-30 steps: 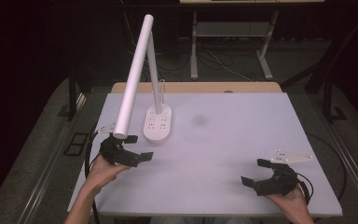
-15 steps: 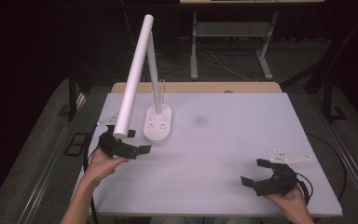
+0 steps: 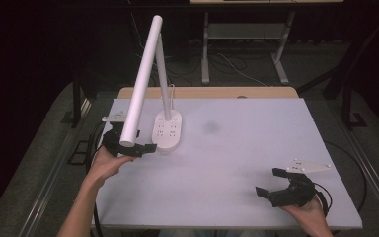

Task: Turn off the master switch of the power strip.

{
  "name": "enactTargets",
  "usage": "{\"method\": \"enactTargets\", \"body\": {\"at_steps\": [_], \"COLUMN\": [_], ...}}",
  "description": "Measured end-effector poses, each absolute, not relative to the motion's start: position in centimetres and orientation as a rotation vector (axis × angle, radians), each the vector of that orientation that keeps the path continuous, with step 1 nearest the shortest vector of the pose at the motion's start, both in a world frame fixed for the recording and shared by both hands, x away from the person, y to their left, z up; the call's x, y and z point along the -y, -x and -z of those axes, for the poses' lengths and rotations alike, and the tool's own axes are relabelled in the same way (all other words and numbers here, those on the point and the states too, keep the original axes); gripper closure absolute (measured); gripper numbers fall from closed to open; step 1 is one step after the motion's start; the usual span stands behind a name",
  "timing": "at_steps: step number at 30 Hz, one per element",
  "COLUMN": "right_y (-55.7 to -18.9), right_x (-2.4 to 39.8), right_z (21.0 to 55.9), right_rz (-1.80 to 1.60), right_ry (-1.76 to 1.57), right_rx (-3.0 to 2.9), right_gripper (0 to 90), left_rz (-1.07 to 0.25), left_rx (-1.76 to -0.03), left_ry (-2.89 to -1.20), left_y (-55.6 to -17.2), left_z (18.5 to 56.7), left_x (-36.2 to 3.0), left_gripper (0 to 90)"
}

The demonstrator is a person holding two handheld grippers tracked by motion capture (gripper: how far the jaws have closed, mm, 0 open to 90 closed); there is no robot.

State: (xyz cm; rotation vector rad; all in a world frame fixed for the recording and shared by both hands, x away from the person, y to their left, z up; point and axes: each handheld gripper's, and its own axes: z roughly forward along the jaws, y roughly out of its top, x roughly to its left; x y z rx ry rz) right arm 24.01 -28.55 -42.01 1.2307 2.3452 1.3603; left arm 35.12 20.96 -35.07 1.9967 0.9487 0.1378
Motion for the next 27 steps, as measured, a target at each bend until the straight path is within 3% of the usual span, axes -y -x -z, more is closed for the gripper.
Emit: {"method": "enactTargets", "body": {"at_steps": [27], "right_y": [-24.0], "right_x": [28.6], "right_z": [42.0], "right_rz": [-1.34], "right_ry": [-1.218], "right_rx": [-2.349], "right_gripper": [0.1], "left_rz": [-0.179], "left_rx": [-0.988], "left_ry": [-2.024], "left_y": [-39.1], "left_z": [34.2], "left_x": [-21.6], "left_gripper": [0.0]}}
